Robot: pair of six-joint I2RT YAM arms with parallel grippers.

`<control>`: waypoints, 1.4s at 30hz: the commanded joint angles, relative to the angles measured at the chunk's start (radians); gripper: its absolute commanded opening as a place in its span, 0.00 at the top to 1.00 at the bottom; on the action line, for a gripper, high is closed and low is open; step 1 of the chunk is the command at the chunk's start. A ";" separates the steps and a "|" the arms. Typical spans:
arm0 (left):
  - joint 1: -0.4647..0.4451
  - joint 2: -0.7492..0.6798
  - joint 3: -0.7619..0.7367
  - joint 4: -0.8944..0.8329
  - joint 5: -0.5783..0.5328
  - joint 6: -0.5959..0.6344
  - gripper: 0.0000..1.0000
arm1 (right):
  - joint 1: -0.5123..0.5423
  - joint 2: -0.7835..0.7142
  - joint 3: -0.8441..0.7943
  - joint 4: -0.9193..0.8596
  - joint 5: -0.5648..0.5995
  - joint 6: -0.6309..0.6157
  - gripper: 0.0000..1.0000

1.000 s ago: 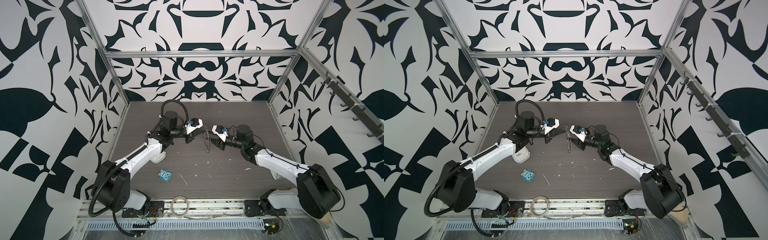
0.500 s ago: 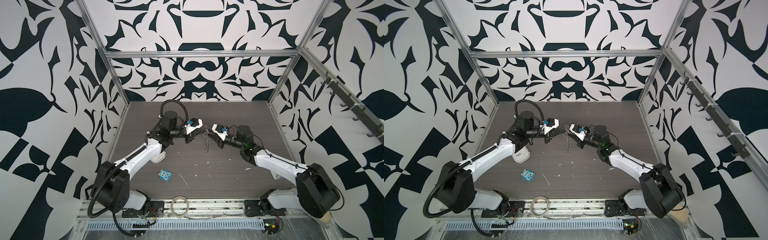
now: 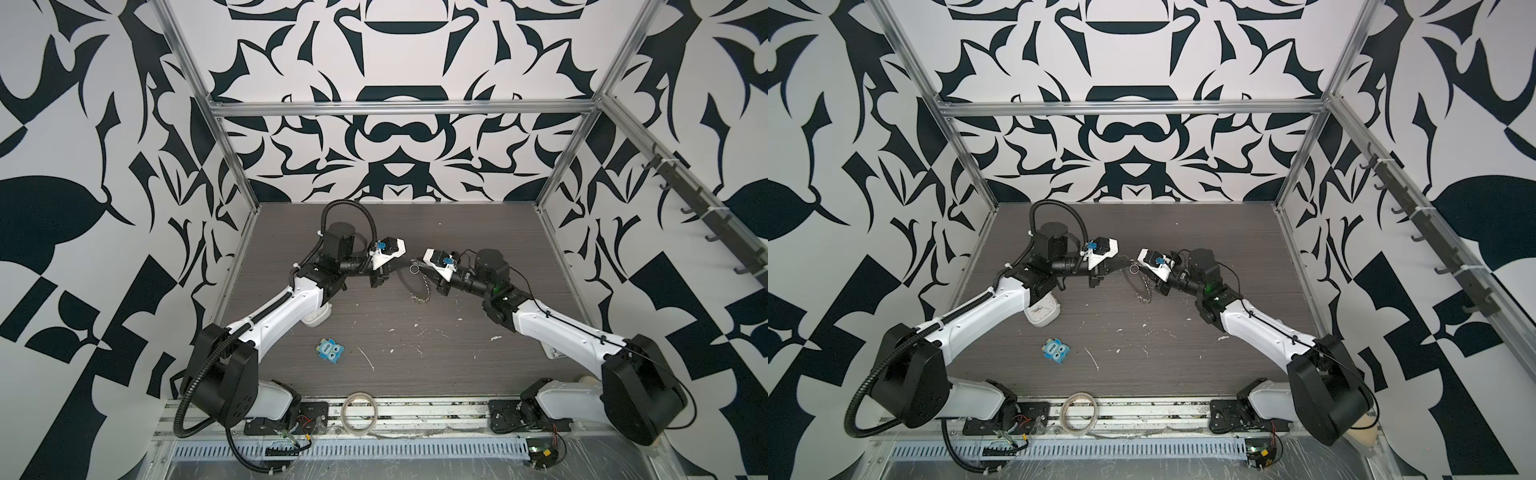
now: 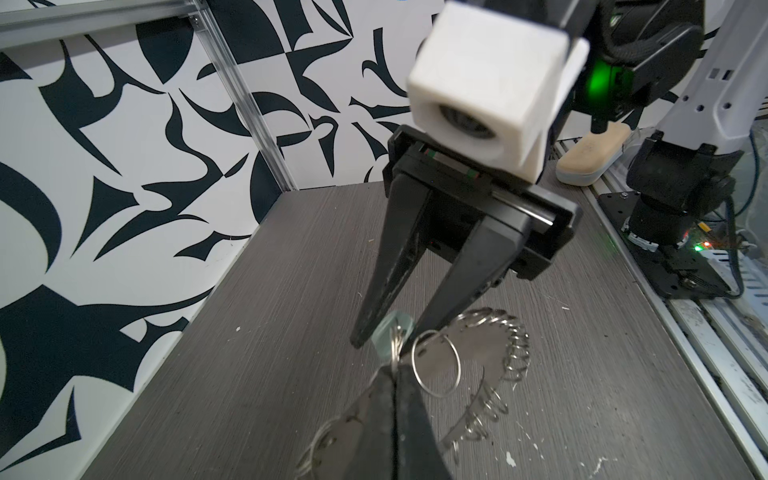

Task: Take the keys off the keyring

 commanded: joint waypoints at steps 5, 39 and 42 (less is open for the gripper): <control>0.004 -0.027 0.006 0.015 0.013 0.010 1.00 | 0.012 -0.031 0.034 -0.024 -0.028 -0.005 0.77; 0.004 -0.037 -0.002 -0.015 -0.001 0.022 1.00 | 0.028 -0.013 0.079 -0.030 -0.029 -0.004 0.99; 0.004 -0.036 0.007 -0.030 -0.004 0.022 1.00 | 0.028 -0.019 0.084 -0.064 -0.012 -0.032 1.00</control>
